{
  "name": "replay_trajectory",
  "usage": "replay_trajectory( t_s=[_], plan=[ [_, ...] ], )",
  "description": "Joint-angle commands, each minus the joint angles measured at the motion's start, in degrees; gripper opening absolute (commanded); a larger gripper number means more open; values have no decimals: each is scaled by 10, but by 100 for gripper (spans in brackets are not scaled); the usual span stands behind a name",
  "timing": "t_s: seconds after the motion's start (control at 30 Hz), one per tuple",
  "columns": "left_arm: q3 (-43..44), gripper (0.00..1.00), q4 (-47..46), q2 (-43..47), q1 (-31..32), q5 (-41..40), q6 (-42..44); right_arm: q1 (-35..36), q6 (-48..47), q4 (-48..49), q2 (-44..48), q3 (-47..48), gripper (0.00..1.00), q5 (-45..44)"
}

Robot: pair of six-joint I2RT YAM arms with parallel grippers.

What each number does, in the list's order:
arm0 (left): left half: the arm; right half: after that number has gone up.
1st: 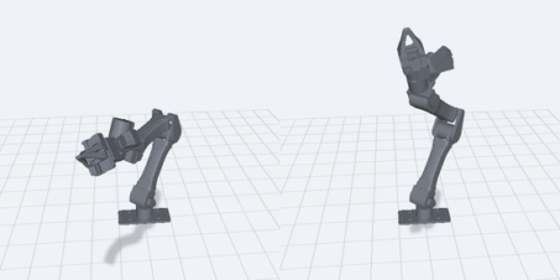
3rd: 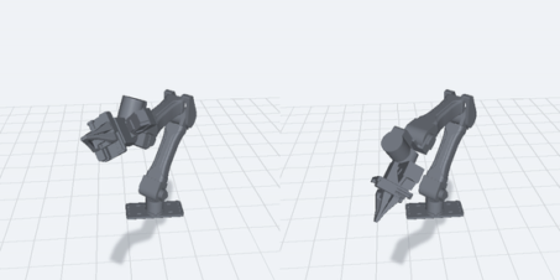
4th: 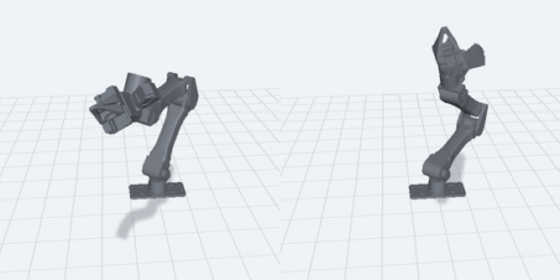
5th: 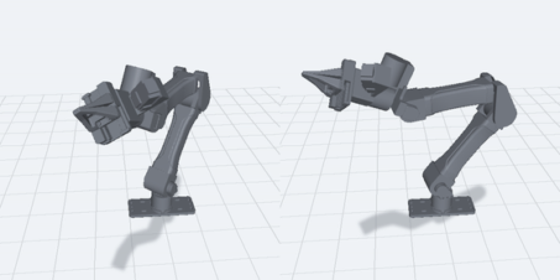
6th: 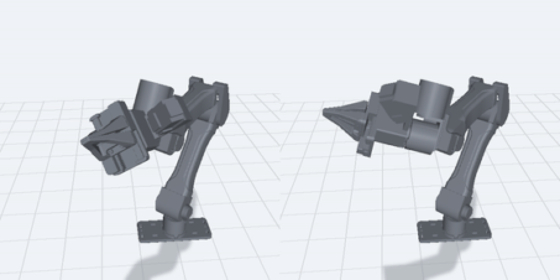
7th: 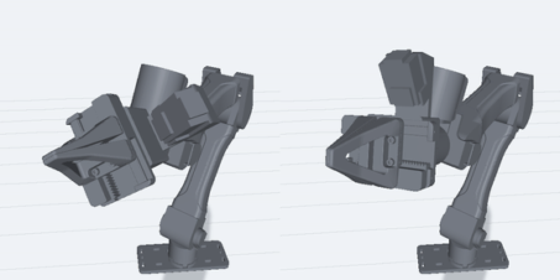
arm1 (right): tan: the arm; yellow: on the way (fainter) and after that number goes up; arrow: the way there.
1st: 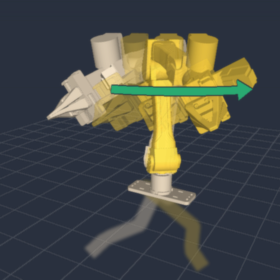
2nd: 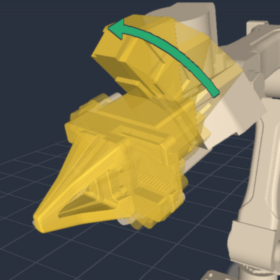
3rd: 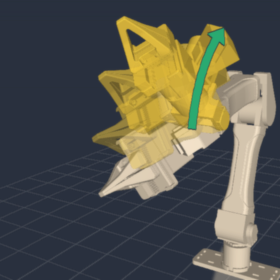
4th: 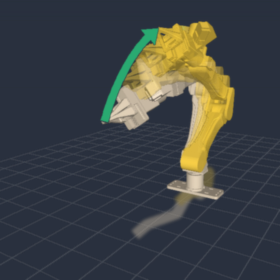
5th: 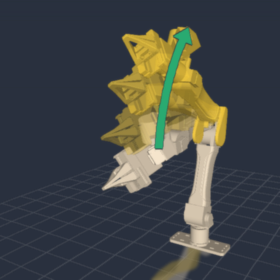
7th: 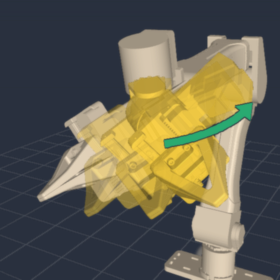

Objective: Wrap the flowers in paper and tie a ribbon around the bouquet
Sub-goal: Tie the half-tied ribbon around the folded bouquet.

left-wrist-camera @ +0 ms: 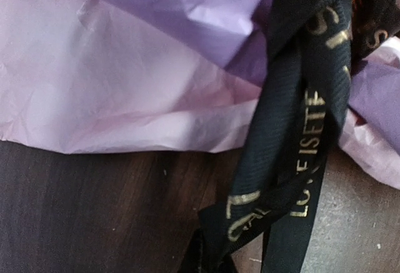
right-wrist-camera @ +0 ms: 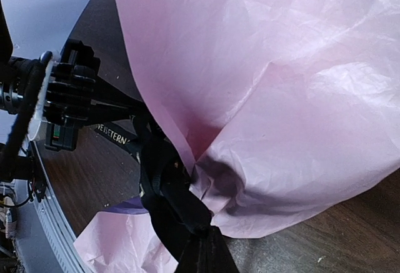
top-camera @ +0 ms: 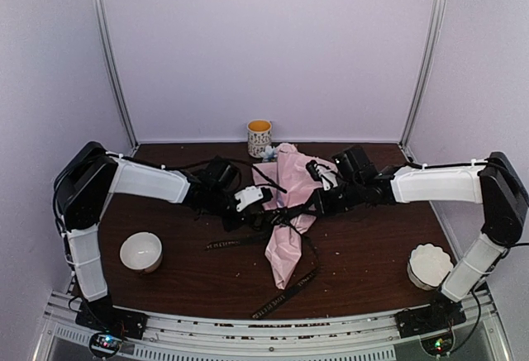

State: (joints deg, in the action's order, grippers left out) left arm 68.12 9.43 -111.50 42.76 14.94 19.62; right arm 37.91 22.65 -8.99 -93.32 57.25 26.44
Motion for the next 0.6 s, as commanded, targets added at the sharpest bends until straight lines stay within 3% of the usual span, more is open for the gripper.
replay_trajectory(
  t_s=[0.0, 0.3, 0.57],
  plan=[
    [-14, 0, 22, 28, -5, -35, 2, -4, -11, -42, 37, -4, 0, -49],
    [-29, 0, 59, 26, -10, -64, -19, -46, 0, -75, 114, -120, 0, -75],
    [-42, 0, 85, 28, -26, -78, -35, -115, 5, -67, 126, -195, 0, -59]
  ],
)
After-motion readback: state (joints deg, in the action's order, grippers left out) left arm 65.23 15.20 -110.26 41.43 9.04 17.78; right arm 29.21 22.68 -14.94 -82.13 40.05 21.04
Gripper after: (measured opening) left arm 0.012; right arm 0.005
